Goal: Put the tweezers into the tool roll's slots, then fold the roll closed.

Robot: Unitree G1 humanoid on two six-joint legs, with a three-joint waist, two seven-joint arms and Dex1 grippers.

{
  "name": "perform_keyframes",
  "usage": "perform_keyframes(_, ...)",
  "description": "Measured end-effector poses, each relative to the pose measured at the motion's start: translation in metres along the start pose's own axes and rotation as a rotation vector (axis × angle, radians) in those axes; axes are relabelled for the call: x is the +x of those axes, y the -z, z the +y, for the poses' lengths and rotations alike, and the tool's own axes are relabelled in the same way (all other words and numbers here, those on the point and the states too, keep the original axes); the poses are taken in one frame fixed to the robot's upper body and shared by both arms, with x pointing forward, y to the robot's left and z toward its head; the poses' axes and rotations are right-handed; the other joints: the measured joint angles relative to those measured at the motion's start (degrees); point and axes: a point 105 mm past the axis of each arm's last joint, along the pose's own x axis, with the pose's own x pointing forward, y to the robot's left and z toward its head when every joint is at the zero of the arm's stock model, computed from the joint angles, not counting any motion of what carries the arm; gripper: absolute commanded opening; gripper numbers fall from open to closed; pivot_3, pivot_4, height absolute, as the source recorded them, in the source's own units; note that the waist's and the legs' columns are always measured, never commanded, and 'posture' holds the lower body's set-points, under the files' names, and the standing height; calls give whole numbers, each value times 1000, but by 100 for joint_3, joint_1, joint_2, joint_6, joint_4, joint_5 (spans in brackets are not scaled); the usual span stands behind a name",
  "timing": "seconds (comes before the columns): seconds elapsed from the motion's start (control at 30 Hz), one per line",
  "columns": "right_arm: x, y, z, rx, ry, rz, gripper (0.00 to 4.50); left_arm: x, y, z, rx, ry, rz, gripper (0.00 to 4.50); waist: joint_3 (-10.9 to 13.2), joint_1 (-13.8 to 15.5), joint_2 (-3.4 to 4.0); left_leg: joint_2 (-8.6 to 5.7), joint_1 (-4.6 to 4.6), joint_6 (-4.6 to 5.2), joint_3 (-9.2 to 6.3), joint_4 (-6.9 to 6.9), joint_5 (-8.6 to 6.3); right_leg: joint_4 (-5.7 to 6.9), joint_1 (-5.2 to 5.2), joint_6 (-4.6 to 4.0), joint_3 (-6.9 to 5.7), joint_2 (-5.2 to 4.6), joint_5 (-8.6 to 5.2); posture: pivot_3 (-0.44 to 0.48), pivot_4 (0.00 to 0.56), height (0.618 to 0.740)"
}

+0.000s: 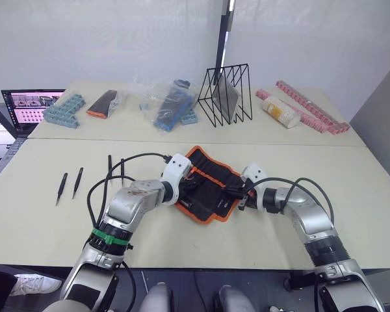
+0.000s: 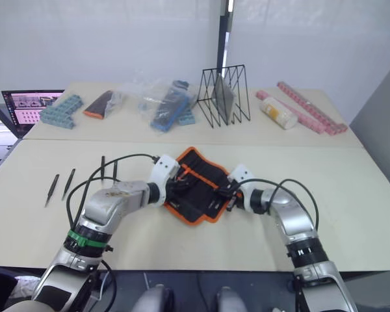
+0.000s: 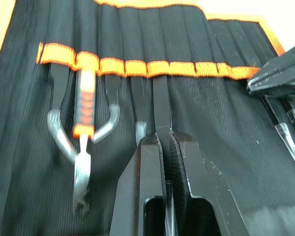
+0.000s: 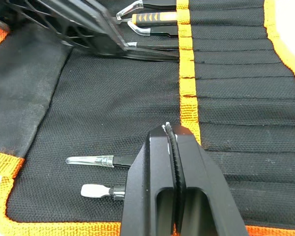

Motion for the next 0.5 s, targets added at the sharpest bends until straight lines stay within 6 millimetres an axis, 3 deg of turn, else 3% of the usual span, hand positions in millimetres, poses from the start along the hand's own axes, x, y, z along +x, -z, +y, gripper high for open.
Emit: perform_keyframes(0.5, -1, 4, 4, 13, -1, 3, 34, 27, -7, -1, 14, 3, -35, 0, -2, 52, 1, -7, 26, 0, 0, 4, 0, -13, 48, 4, -10, 0, -2, 0, 150, 685)
